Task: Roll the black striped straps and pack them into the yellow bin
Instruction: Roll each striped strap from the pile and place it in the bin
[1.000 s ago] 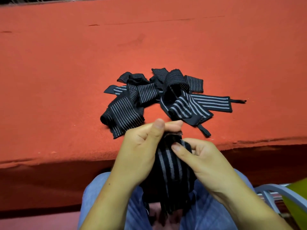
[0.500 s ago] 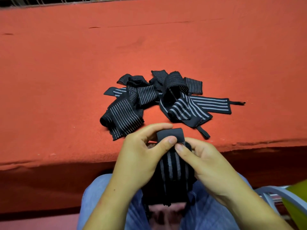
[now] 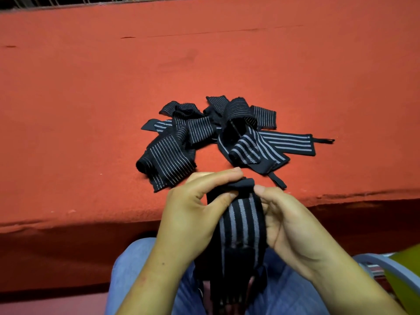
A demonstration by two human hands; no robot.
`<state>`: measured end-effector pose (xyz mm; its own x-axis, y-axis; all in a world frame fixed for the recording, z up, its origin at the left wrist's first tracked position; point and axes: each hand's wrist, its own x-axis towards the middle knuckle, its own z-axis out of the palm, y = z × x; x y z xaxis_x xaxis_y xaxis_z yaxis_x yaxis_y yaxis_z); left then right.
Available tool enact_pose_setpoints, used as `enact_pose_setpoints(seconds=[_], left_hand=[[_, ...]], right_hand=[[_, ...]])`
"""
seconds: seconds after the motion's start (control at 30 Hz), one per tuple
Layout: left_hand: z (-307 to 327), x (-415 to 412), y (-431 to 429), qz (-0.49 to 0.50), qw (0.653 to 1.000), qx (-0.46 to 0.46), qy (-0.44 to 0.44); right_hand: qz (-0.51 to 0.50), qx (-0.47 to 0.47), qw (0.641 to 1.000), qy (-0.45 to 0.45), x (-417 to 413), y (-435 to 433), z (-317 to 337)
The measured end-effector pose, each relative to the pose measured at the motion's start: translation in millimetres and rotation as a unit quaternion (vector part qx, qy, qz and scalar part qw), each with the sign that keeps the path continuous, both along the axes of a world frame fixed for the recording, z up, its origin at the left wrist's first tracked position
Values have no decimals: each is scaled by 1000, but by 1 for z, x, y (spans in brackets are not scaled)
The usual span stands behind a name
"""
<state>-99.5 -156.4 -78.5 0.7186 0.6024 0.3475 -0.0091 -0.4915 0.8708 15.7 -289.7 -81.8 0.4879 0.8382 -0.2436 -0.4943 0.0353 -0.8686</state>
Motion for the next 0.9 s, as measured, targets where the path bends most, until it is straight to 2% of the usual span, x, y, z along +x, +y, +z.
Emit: enact_pose_setpoints(seconds=[0.13, 0.3, 0.47, 0.63, 0.9], left_hand=[[-1, 2, -1, -31, 999, 22, 17], [-5, -5, -1, -72, 996, -35, 31], [-4, -6, -3, -54, 983, -175, 15], [-3, -6, -1, -61, 982, -178, 3], [-5, -7, -3, -26, 995, -98, -22]], right_hand=[[10, 1, 999, -46, -4, 3, -1], [-2, 21, 998, -66, -3, 4, -8], [18, 27, 996, -80, -2, 1, -10], [24, 2, 997, -80, -1, 0, -10], [33, -25, 995, -91, -3, -1, -12]])
